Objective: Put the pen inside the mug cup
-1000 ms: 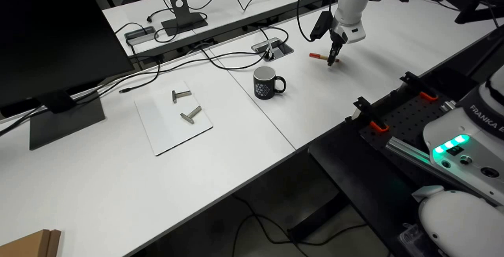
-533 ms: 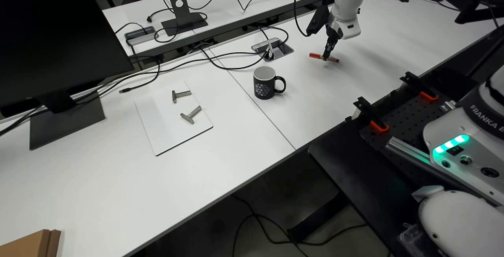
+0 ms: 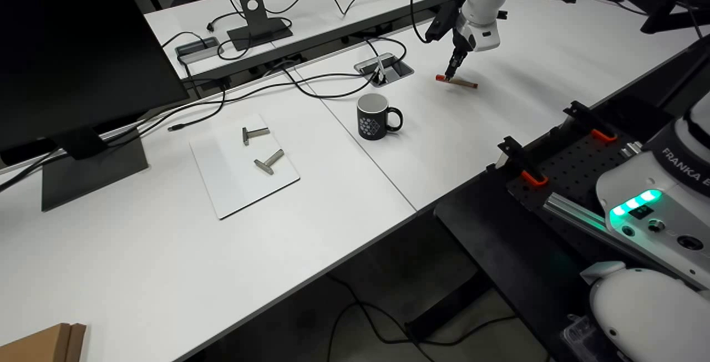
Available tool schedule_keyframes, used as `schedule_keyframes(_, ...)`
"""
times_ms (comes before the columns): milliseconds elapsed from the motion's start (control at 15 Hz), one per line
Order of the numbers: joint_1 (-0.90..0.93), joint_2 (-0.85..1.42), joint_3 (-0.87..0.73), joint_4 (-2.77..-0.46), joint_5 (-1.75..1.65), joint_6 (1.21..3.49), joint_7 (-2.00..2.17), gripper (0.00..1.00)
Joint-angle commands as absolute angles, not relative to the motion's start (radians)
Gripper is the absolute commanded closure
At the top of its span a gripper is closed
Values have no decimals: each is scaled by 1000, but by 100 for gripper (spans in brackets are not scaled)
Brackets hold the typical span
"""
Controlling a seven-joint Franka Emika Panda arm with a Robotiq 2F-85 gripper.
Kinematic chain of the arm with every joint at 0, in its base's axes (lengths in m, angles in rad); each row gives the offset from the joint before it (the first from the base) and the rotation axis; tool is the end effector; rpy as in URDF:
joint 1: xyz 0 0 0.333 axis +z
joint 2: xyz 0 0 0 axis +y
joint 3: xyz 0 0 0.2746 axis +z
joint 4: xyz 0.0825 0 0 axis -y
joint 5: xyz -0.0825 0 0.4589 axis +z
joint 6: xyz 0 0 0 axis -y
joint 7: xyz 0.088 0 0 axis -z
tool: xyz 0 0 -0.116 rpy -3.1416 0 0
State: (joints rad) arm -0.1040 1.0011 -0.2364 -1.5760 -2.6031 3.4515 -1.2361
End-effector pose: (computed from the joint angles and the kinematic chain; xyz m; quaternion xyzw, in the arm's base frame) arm 0.5356 -0.1433 -0.0547 -0.2639 0.9523 -0.0876 0.1253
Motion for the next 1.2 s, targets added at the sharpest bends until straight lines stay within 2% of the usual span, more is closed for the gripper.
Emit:
schedule_keyframes(0, -161, 1030, -174, -1516, -2603, 3466, -1230, 0)
schedule_keyframes(1133, -183, 1090, -142, -1472, -2603, 3466, -1205, 0)
